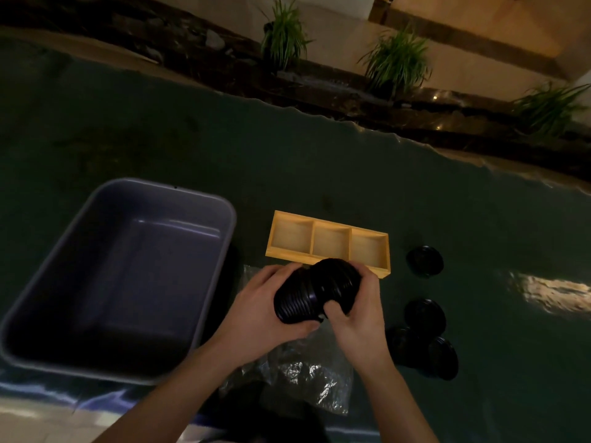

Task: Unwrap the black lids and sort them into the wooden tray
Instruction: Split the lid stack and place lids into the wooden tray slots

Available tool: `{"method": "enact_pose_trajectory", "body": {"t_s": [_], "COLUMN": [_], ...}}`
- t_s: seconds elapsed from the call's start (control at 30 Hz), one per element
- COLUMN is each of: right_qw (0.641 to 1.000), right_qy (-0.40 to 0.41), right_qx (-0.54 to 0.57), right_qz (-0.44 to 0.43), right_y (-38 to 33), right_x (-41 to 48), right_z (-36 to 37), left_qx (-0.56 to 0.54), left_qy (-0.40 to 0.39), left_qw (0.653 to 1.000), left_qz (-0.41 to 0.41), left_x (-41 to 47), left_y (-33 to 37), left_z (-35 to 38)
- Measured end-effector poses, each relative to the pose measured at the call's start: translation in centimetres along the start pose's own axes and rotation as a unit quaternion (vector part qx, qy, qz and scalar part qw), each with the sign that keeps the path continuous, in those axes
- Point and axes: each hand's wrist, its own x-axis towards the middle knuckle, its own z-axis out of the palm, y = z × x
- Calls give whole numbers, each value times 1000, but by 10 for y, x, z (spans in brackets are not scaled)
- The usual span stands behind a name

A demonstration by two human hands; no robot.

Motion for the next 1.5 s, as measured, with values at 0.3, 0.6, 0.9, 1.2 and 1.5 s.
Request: {"method": "enact_pose_trajectory", "body": {"t_s": [0.3,0.6,0.9,1.2,1.5], "right_qw": [993,977,930,985,744], "right_qy": [7,-133,-177,-90,-385], "right_qx": [85,-29,-322,-140,466], "right_qz": [78,166,30,36,284], "right_y": [35,68,88,77,24], "right_x": [76,207,243,197,67], "right_z": [17,66,103,72,44], "left_qx": [11,48,60,54,-27], "left_qy": [58,97,129,134,149], "left_qw": [995,984,973,977,986], "left_qz": [-84,-144,-182,-157,-69], "left_x": [9,13,9,11,27], "left_y": [-2,-3,7,15,40], "left_z": [1,-4,-8,-9,-3]}}
